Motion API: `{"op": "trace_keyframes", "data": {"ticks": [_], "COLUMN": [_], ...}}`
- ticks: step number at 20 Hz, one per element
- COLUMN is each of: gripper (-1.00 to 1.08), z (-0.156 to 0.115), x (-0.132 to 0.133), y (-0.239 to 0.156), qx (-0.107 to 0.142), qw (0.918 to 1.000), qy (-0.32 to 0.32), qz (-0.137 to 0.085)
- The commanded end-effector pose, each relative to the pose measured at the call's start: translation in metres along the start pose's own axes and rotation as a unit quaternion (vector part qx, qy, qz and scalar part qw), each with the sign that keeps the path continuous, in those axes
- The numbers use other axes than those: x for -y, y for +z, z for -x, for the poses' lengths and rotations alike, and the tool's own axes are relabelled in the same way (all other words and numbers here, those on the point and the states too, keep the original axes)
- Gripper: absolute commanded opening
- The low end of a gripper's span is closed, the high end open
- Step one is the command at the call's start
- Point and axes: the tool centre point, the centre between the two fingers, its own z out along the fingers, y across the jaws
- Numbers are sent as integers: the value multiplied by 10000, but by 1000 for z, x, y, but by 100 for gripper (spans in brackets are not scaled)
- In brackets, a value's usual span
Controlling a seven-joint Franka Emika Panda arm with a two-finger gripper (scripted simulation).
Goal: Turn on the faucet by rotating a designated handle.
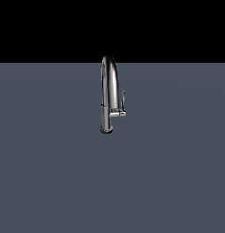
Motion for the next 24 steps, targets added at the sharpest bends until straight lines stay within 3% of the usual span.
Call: {"op": "trace_keyframes", "data": {"ticks": [1, 7, 13, 19, 24], "gripper": [-100, -100, -100, -100, -100], "z": [-16, -53, -91, -129, -161], "x": [2, 3, 2, -1, -5], "y": [2, 9, 19, 34, 50], "qx": [192, 656, 1136, 1635, 2069], "qw": [9996, 9949, 9845, 9677, 9477], "qy": [161, 549, 949, 1364, 1728], "qz": [-158, -541, -937, -1349, -1709]}}
